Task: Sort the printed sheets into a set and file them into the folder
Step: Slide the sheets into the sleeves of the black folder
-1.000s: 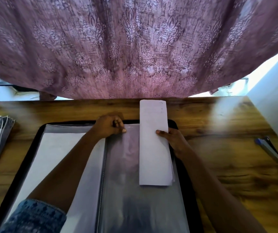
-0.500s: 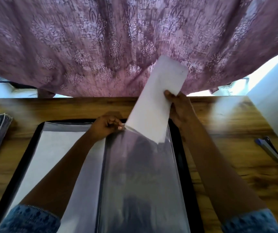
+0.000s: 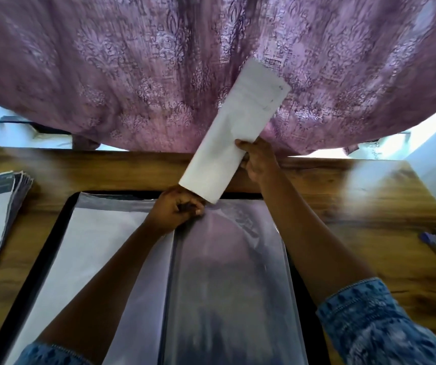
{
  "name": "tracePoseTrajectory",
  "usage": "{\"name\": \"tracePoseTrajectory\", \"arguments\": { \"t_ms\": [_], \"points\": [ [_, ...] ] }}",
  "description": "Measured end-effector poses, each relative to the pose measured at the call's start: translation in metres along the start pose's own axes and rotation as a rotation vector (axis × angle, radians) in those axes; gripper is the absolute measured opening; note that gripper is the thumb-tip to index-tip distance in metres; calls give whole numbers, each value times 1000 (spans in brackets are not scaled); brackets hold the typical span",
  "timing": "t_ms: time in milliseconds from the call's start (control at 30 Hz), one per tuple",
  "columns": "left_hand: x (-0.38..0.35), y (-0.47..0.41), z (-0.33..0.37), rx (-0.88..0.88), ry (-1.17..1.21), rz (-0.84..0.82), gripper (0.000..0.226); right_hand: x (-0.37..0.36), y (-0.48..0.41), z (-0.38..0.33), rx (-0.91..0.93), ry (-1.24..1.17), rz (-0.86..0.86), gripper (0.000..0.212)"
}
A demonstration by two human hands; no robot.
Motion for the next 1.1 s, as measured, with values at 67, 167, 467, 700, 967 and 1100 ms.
{"name": "tracePoseTrajectory", "arguments": {
  "t_ms": [67,167,467,700,967,1100],
  "points": [
    [2,-1,2,-35,-19,24,43,11,-3,3,-11,6,0,18],
    [2,-2,-2,-17,-11,26,38,20,-3,5,-20,5,-29,20],
    [5,-5,-9,-10,-12,-3,13,33,4,2,-41,220,-155,18],
    [-1,-3,-3,29,23,-3,12,23,7,-15,-24,610,-143,35],
    [5,-15,34,166,180,151,29,-17,34,-44,137,1492,-196,57],
    [4,-44,47,354,410,205,22,-21,37,-43,39,1450,-154,68]
  ]
}}
Point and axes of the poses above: each hand's wrist, its own y-axis away from the middle knuckle, its own x-axis out of the back of the hand, z = x × y, the point moved 5 cm from there along -y, towards the middle knuckle, and after that the axes turned 12 degrees about y, right-handed, at the moved point
